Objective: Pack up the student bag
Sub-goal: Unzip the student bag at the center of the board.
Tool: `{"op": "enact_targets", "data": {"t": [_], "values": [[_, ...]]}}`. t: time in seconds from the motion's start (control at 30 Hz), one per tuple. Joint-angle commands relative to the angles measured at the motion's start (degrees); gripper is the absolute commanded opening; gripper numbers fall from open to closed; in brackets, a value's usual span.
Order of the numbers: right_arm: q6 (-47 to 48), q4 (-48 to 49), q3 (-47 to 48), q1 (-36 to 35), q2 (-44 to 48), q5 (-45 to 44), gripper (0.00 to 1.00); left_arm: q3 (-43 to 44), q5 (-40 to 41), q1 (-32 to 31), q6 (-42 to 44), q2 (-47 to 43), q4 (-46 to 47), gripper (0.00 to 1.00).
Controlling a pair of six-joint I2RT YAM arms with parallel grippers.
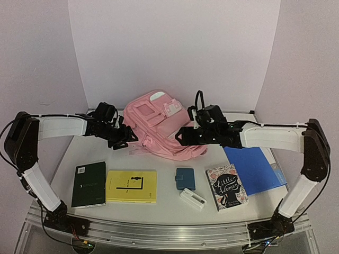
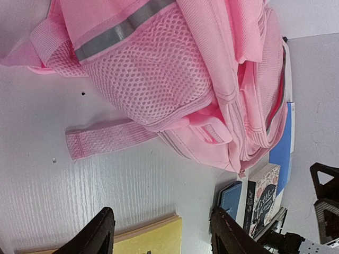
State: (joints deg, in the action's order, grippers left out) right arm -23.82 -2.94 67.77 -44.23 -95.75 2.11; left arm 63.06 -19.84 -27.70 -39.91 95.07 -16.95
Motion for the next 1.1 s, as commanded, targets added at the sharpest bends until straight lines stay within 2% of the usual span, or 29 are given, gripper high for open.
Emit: {"op": "enact_targets", "data": {"t": [0.0,0.13,0.27,0.43,0.5,0.6,0.77,0.93,1.07], "values": [[3.62,-3.16,6.65,-3.53,-7.93,-5.03,0.68,-1.17,-3.86,-0.22,-3.37,0.68,7.42,0.58],[5.55,-4.15,12.62,-6.09,-15.39,-7.02,0.66,-0.17,-5.71,-0.33,-1.09,3.38,9.47,0.51],[7.02,-5.83,18.16,-7.24,-21.33,-10.09,0.59,2.14,-5.32,-0.69,3.13,5.21,7.09,0.46],[8.77,-6.98,22.29,-8.03,-26.48,-12.18,0.58,4.93,-2.98,-2.04,8.14,7.49,3.93,0.44],[9.13,-7.4,23.48,-8.31,-28.39,-12.79,0.54,6.22,-1.62,-2.94,9.47,8.65,2.81,0.44],[9.21,-7.61,23.95,-8.69,-29.48,-14.65,0.37,9.05,3.79,-5.36,11.82,10.41,0.03,0.42],[7.25,-7.45,22.48,-8.85,-27.18,-16.27,0.01,10.98,11.61,-8.19,13.38,11.88,-1.34,0.37],[4.22,-6.86,19.37,-8.84,-21.61,-14.94,0.0,10.36,14.47,-8.27,12.52,11.39,-0.08,0.35],[2.47,-6.39,17.69,-8.86,-18.72,-12.47,0.0,10.48,12.09,-8.33,13.13,11.67,1.96,0.35]]}}
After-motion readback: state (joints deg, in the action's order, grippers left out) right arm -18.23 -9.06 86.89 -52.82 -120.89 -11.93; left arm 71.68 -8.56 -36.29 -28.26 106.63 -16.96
